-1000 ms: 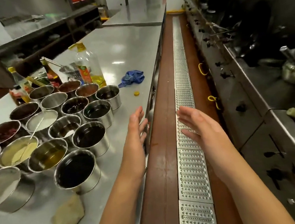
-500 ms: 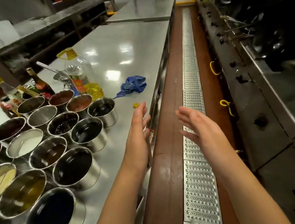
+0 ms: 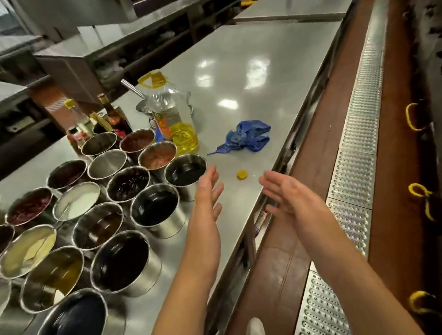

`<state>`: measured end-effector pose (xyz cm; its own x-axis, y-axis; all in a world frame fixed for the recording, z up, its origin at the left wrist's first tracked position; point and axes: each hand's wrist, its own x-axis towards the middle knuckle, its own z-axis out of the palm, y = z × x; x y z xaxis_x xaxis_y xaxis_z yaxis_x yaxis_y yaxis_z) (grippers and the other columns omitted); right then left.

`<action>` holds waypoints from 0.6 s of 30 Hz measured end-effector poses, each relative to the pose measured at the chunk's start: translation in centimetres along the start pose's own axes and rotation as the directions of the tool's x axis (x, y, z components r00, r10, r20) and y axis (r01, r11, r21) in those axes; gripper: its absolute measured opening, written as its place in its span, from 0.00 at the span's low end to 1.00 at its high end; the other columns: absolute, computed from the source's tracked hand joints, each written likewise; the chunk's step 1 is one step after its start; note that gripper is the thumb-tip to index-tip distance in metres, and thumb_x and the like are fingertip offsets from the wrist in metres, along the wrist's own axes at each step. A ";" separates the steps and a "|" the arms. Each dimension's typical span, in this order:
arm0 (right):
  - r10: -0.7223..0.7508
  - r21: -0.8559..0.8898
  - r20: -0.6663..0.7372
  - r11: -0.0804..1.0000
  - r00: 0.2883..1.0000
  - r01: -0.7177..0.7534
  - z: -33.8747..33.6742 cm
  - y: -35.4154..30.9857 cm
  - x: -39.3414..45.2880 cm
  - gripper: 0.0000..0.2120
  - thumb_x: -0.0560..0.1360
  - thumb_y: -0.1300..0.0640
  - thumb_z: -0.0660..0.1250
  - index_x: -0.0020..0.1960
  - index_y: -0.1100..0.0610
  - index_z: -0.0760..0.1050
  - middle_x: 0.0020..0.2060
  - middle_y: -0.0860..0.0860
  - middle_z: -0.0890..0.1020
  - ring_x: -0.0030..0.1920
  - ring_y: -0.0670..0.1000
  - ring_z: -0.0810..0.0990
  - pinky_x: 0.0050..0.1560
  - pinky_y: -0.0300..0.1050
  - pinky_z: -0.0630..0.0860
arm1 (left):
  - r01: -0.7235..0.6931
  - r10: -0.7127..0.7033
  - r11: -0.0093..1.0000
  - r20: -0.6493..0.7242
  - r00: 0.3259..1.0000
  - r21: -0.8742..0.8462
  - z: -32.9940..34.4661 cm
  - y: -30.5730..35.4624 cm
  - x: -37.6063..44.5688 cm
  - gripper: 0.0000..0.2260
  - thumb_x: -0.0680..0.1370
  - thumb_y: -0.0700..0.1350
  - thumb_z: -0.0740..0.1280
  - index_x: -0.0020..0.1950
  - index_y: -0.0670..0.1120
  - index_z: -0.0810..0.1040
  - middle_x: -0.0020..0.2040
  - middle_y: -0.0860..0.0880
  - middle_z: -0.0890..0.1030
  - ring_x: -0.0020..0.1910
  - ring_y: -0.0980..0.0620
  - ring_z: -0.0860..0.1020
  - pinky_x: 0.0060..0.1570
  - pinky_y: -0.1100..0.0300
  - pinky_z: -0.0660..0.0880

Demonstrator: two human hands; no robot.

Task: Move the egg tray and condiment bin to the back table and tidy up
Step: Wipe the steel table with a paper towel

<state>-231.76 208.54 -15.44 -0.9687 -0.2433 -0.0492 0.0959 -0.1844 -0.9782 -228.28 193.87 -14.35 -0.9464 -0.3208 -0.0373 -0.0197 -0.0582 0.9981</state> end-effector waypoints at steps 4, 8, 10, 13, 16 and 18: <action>0.010 0.001 0.008 1.000 1.000 -0.010 -1.4 -0.1 5.3 0.23 0.68 0.36 0.62 0.59 0.45 0.78 0.59 0.43 0.83 0.62 0.41 0.78 0.64 0.45 0.74 | -0.013 0.013 1.000 -0.019 1.000 -0.017 1.1 -0.7 4.7 0.29 0.74 0.70 0.51 0.72 0.62 0.67 0.70 0.62 0.73 0.67 0.65 0.72 0.73 0.52 0.63; 0.016 -0.039 -0.027 0.999 1.000 -0.017 -3.5 -1.2 10.8 0.24 0.68 0.37 0.61 0.60 0.45 0.77 0.60 0.43 0.82 0.63 0.41 0.78 0.62 0.42 0.74 | -0.015 0.015 0.997 0.004 1.000 -0.071 3.7 -1.1 10.9 0.30 0.70 0.72 0.54 0.69 0.64 0.69 0.69 0.62 0.73 0.66 0.65 0.72 0.72 0.53 0.64; 0.003 -0.080 -0.058 0.997 0.998 -0.008 -5.3 -2.3 13.5 0.24 0.69 0.37 0.60 0.61 0.45 0.76 0.60 0.42 0.82 0.63 0.41 0.78 0.61 0.39 0.73 | -0.006 0.010 0.996 0.041 0.999 -0.088 5.9 -1.1 14.3 0.29 0.73 0.70 0.53 0.71 0.62 0.68 0.69 0.62 0.73 0.66 0.65 0.72 0.72 0.52 0.64; -0.040 -0.086 -0.130 0.996 0.991 0.029 -8.4 -3.8 16.6 0.25 0.71 0.39 0.60 0.65 0.48 0.76 0.61 0.43 0.82 0.64 0.41 0.78 0.63 0.40 0.73 | -0.003 0.016 0.994 0.118 0.993 -0.109 9.7 -0.6 18.7 0.28 0.74 0.69 0.53 0.72 0.60 0.69 0.69 0.60 0.74 0.66 0.64 0.73 0.73 0.52 0.63; -0.056 -0.085 -0.177 0.996 0.983 0.041 -10.9 -4.7 19.2 0.26 0.72 0.39 0.60 0.66 0.48 0.75 0.61 0.44 0.82 0.64 0.41 0.78 0.67 0.45 0.73 | 0.001 0.021 0.992 0.172 0.985 -0.126 13.2 -0.3 22.1 0.28 0.72 0.70 0.55 0.69 0.62 0.71 0.68 0.60 0.74 0.66 0.64 0.73 0.72 0.54 0.64; -0.057 -0.095 -0.196 0.995 0.979 0.039 -12.8 -4.9 21.0 0.25 0.72 0.39 0.60 0.65 0.46 0.75 0.62 0.43 0.81 0.64 0.41 0.77 0.68 0.47 0.72 | -0.004 0.028 0.992 0.189 0.982 -0.127 15.5 -0.6 24.2 0.30 0.70 0.71 0.55 0.69 0.62 0.71 0.68 0.60 0.74 0.66 0.64 0.73 0.71 0.55 0.65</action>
<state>-255.45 216.48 -14.28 -0.9987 -0.0407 -0.0319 0.0360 -0.1021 -0.9941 -256.16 200.77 -15.14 -0.9905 -0.1378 0.0009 0.0254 -0.1760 0.9841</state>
